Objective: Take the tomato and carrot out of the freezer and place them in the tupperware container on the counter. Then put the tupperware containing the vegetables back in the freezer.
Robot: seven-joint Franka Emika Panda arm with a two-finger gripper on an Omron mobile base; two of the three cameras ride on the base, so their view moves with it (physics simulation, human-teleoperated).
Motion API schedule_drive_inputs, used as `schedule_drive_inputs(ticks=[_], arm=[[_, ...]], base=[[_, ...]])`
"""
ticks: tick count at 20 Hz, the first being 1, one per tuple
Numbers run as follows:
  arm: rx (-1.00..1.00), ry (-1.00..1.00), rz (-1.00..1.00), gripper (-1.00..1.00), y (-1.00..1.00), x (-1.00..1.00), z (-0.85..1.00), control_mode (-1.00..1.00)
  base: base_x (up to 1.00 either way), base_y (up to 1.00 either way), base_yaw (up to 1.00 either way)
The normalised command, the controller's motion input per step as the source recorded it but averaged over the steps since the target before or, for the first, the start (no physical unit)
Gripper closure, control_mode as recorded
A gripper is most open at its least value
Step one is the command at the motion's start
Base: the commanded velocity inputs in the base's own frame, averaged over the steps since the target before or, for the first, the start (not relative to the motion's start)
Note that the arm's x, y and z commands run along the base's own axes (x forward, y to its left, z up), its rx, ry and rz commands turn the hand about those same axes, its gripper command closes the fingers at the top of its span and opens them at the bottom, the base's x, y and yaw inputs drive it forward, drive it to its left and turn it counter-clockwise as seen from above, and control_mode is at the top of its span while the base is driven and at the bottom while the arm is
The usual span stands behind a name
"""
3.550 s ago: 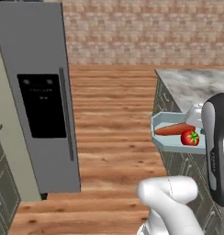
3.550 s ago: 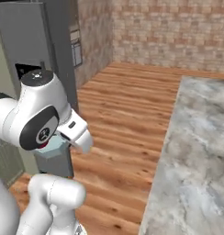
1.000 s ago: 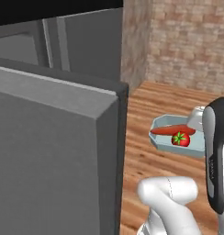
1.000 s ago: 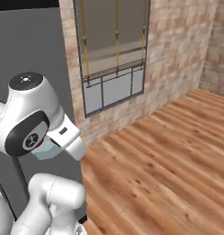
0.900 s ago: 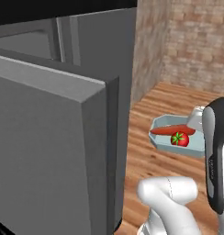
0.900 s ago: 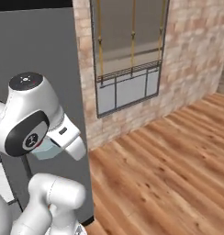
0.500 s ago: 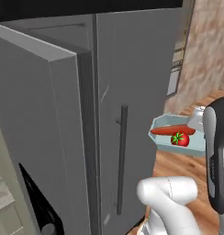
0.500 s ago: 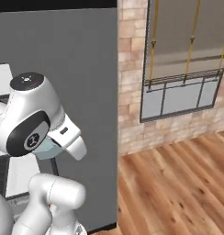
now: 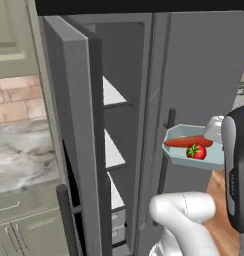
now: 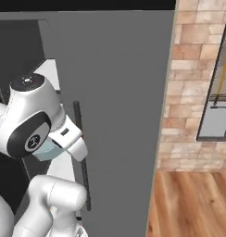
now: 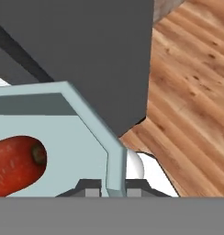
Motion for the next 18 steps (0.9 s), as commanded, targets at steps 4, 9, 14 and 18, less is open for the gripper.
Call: schedule_drive_inputs(ticks=[4, 9, 14, 18], arm=[[0.0, 0.0, 0.0, 1.0, 0.0, 0.0, 0.0, 1.0], [0.0, 0.0, 0.0, 1.0, 0.0, 0.0, 0.0, 1.0], [0.0, 0.0, 0.0, 1.0, 0.0, 0.0, 0.0, 1.0], [0.0, 0.0, 0.0, 1.0, 0.0, 0.0, 0.0, 1.0]], base=[[0.0, 0.0, 0.56], [0.0, 0.0, 0.54], [0.15, 0.0, 0.48], [0.57, 0.0, 0.16]])
